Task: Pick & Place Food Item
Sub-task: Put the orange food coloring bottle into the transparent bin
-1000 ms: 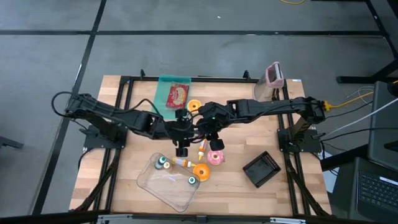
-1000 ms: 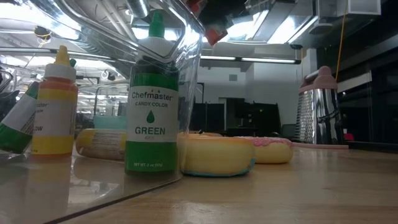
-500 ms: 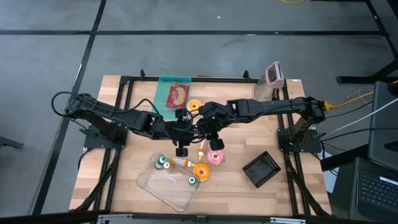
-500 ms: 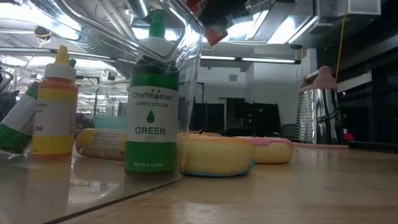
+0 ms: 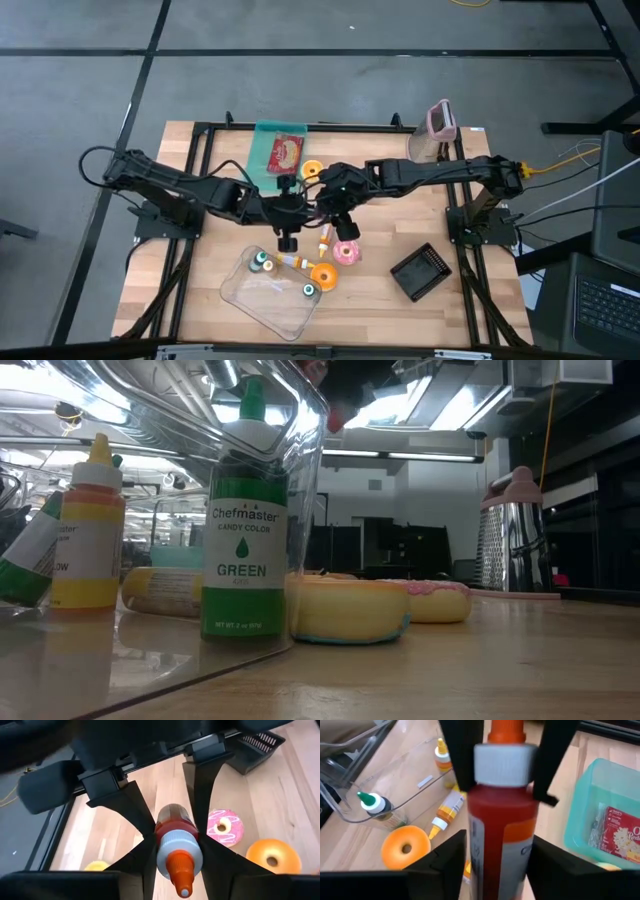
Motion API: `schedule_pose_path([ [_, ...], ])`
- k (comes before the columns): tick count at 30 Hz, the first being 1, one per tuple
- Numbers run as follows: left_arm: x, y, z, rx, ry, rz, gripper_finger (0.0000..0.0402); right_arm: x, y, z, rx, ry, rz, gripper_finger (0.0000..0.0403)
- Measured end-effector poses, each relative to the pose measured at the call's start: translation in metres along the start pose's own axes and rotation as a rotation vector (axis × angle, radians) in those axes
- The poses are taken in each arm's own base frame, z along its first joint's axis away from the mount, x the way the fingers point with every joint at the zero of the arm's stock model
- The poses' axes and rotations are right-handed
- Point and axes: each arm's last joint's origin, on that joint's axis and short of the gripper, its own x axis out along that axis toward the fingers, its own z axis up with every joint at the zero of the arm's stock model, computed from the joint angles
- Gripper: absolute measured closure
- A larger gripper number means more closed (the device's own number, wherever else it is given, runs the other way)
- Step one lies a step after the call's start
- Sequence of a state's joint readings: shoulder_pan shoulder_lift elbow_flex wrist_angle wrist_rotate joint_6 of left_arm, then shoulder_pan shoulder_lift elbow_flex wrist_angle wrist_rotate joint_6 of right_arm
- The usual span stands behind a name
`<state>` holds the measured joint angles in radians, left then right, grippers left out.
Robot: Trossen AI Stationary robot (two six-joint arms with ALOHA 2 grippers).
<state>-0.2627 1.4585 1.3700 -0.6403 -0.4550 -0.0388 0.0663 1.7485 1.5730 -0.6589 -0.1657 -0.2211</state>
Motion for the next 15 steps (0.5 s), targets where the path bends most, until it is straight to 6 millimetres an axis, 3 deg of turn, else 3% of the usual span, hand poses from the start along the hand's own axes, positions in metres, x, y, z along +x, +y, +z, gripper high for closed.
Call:
schedule_pose_path([
  [8, -0.031, 0.003, 0.001, -0.020, -0.061, 0.025, 0.0288, -0.015, 0.001, 0.016, -0.017, -0.055, -0.002, 0.0173],
  [15, -0.050, -0.003, 0.001, -0.013, -0.103, 0.049, 0.0288, -0.023, 0.001, 0.025, -0.026, -0.090, 0.004, 0.0159],
])
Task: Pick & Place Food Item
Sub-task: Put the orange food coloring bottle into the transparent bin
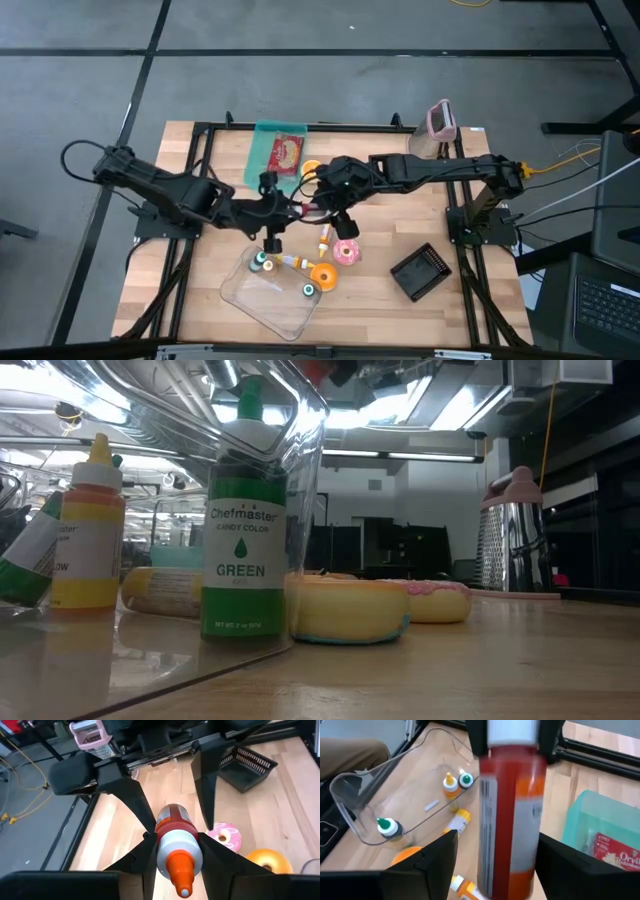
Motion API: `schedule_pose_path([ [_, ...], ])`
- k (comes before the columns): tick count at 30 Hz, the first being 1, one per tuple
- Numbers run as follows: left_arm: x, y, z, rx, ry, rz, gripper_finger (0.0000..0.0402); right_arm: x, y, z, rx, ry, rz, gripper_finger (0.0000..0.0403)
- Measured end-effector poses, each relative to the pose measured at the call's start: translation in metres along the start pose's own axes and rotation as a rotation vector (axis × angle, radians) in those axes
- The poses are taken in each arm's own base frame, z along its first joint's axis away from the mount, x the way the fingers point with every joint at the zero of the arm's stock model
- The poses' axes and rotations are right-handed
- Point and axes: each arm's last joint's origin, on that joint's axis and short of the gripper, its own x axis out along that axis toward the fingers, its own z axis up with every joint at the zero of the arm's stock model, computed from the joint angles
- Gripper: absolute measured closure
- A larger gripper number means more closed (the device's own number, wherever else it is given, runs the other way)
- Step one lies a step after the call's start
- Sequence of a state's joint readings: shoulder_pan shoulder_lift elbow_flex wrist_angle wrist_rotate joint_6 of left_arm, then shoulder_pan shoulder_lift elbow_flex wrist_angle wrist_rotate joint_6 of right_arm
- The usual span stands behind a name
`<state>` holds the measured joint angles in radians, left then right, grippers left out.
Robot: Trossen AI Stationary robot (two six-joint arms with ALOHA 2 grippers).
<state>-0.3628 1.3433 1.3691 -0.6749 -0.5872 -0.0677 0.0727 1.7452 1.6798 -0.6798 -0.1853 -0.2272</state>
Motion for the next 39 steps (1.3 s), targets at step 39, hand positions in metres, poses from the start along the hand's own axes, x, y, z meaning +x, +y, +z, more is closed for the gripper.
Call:
schedule_pose_path([
  [39, -0.068, -0.104, -0.052, -0.393, 0.359, -0.341, 0.0288, -0.023, 0.017, 0.013, -0.062, -0.092, -0.001, 0.0158],
])
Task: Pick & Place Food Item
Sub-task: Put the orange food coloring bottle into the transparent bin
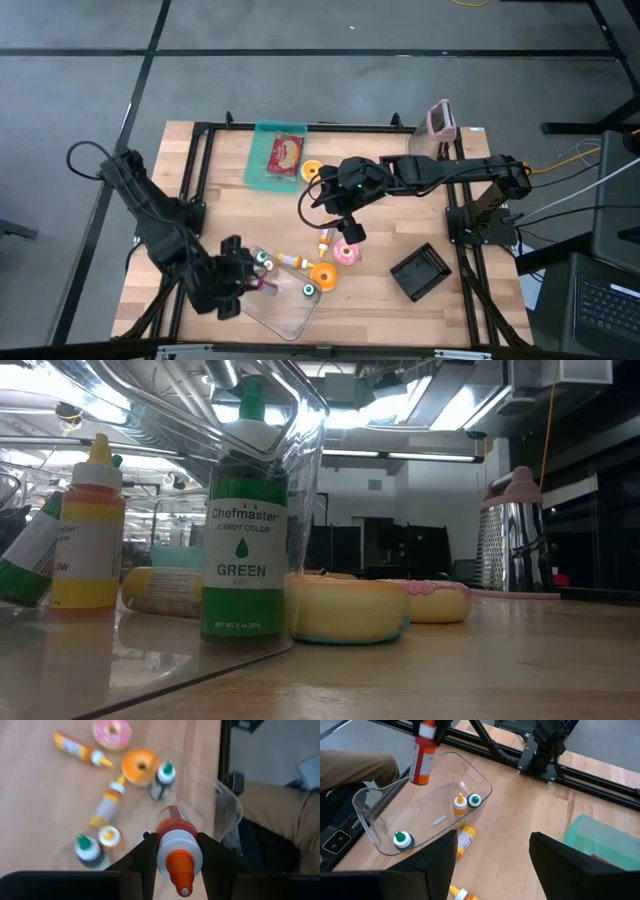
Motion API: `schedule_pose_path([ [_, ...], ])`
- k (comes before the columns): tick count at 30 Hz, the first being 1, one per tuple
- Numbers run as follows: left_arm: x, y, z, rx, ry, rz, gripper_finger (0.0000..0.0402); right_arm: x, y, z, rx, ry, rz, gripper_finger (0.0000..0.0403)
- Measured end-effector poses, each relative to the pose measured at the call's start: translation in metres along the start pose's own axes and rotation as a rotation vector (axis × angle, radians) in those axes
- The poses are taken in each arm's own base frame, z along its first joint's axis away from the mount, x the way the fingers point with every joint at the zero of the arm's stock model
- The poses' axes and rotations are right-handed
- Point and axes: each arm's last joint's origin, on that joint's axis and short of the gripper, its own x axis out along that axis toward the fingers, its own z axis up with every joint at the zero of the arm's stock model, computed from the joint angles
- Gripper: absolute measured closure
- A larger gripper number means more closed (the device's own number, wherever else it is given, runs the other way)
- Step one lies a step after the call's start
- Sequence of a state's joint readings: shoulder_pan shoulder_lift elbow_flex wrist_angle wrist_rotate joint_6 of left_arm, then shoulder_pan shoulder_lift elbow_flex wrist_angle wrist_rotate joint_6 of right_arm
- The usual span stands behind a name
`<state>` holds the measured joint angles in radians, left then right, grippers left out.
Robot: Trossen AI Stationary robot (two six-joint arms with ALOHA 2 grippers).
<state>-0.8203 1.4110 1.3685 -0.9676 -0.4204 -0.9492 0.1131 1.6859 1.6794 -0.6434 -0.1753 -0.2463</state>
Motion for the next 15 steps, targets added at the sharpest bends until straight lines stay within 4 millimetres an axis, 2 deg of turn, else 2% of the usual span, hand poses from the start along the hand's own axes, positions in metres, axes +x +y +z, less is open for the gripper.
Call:
schedule_pose_path([
  [15, 0.061, -0.022, -0.024, -0.015, 0.292, 0.039, 0.0288, 0.000, 0.000, 0.000, -0.001, -0.001, 0.000, 0.0158],
])
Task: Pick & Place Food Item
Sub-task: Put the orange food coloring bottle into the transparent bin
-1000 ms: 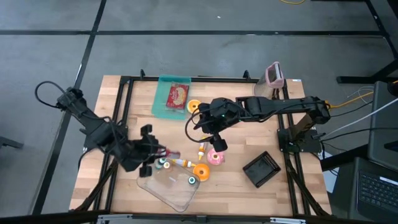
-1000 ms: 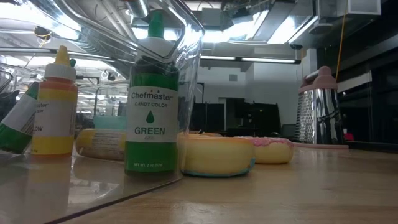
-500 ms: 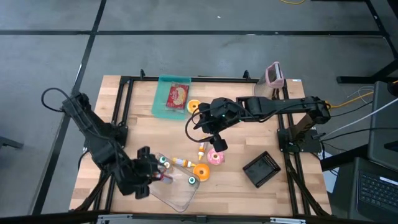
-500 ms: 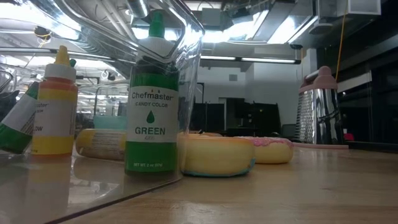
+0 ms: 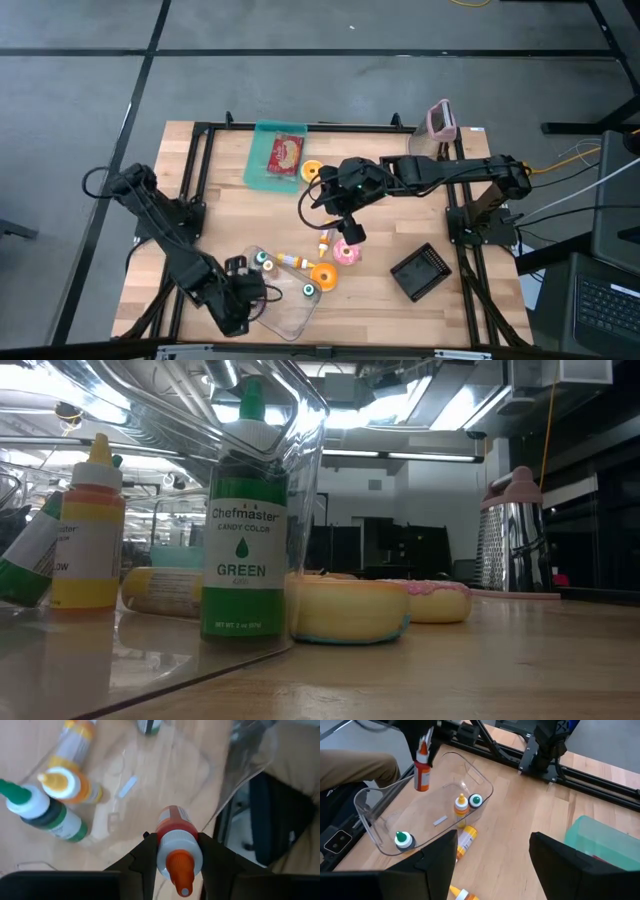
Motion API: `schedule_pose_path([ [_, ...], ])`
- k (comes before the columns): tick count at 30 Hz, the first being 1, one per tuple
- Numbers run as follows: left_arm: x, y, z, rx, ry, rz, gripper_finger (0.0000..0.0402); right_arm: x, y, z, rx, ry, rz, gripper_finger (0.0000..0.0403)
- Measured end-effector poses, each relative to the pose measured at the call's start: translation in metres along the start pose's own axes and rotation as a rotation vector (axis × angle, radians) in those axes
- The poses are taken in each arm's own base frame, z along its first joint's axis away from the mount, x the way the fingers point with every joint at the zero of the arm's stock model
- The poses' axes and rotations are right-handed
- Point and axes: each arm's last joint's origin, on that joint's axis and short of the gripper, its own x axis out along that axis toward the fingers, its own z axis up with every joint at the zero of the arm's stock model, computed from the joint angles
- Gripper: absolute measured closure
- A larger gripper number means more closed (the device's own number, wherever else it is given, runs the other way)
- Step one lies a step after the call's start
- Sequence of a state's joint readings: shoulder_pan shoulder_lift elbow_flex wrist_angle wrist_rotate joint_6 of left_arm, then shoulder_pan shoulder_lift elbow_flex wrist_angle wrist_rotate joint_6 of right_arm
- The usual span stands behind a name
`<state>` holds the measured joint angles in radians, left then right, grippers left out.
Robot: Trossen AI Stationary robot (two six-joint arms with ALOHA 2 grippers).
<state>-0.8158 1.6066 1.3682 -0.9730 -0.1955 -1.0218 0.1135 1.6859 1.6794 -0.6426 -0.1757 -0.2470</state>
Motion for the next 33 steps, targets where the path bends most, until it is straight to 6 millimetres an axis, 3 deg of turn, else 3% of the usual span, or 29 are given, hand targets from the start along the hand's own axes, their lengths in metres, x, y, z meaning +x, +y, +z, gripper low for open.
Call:
schedule_pose_path([
  [18, 0.045, -0.002, -0.008, 0.014, 0.152, 0.155, 0.0288, 0.001, 0.007, 0.002, -0.015, -0.003, 0.015, 0.0158],
  [27, 0.050, -0.003, -0.009, 0.018, 0.161, 0.166, 0.0288, 0.001, 0.007, 0.002, -0.015, -0.003, 0.015, 0.0158],
  [33, 0.050, -0.003, -0.009, 0.018, 0.163, 0.165, 0.0258, 0.001, 0.007, 0.002, -0.016, -0.003, 0.015, 0.0158],
])
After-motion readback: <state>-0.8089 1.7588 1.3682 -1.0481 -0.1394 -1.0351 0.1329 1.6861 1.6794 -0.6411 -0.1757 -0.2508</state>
